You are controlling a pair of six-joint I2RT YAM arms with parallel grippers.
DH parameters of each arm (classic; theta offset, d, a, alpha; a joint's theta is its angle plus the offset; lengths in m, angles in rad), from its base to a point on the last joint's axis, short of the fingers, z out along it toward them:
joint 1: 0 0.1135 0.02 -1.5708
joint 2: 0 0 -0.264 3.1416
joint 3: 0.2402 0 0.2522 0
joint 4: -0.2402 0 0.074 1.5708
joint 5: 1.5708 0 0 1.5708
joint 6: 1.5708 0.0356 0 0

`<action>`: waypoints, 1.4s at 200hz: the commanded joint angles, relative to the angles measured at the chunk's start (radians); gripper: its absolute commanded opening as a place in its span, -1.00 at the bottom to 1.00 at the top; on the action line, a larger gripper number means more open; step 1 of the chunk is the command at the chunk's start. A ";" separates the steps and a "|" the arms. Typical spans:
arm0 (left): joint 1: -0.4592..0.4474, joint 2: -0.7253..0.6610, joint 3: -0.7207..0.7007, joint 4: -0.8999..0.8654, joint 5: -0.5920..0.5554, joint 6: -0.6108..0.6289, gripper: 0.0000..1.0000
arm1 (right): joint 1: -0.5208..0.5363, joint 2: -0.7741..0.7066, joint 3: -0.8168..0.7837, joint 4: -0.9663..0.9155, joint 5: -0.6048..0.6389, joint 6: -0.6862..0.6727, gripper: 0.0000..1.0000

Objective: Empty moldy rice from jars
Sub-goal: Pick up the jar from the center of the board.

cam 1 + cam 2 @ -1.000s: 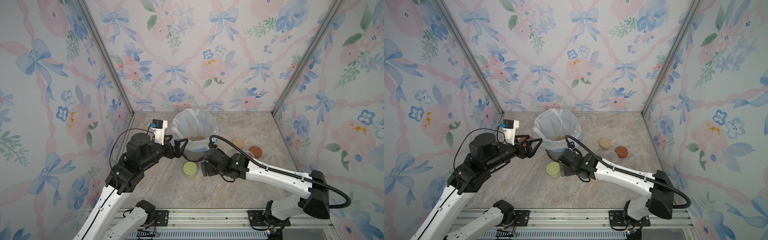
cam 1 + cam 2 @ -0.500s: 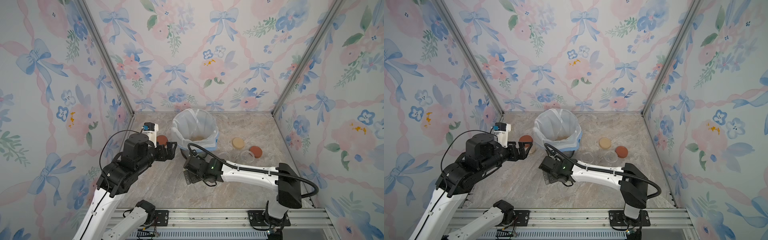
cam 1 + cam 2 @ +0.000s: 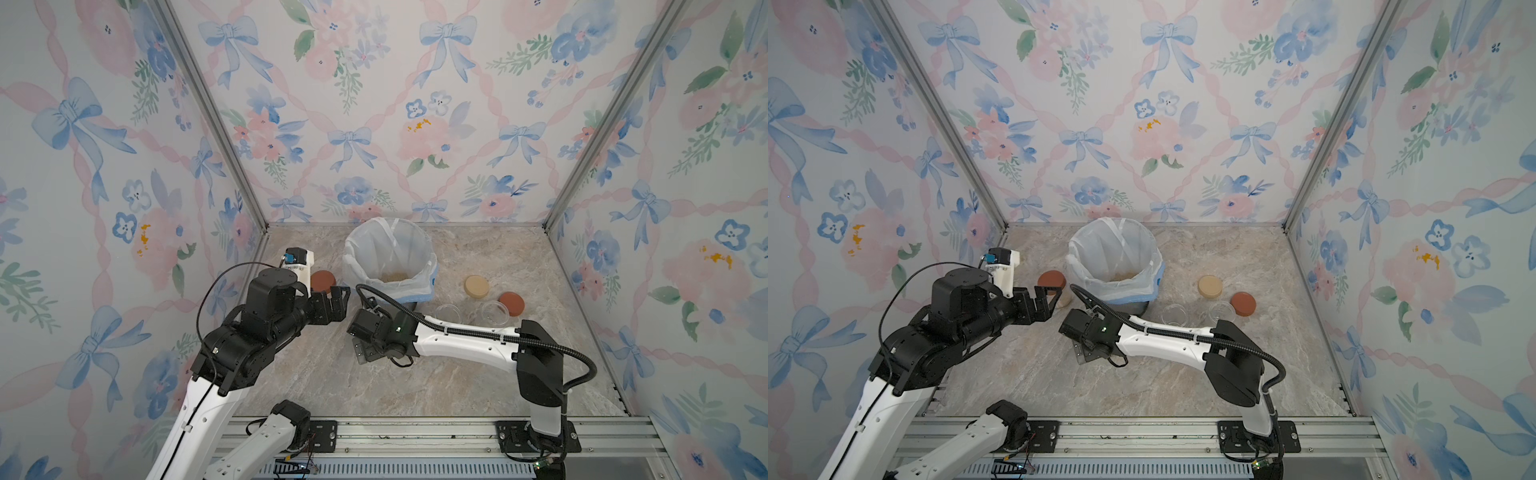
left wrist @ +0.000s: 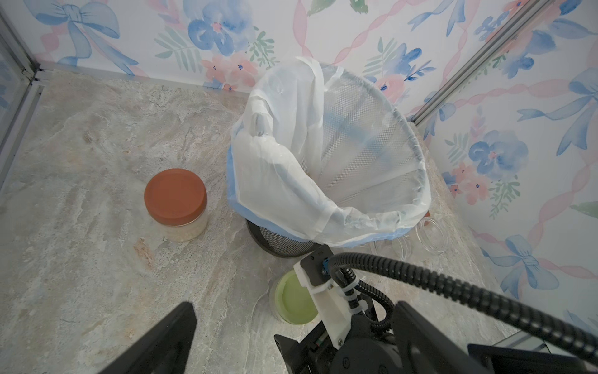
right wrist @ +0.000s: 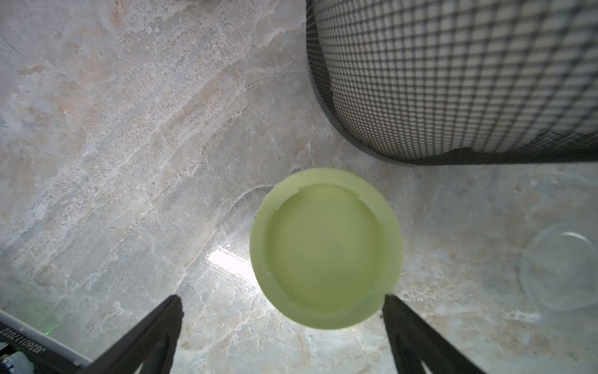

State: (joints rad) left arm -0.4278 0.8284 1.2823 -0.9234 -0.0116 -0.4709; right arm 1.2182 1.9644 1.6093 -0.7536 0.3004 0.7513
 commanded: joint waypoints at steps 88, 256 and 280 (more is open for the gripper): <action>0.021 0.015 -0.003 -0.009 0.003 0.052 0.96 | -0.045 0.044 0.036 -0.058 0.004 0.002 0.95; 0.038 0.005 -0.024 -0.008 0.019 0.071 0.96 | -0.094 0.150 0.038 0.038 -0.028 -0.023 0.92; 0.041 0.003 -0.023 -0.008 0.019 0.071 0.96 | -0.096 0.147 0.025 0.054 -0.015 -0.023 0.74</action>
State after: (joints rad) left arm -0.3973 0.8463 1.2690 -0.9230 -0.0021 -0.4191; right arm 1.1431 2.0991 1.6482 -0.7219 0.2588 0.7246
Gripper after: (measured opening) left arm 0.979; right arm 0.899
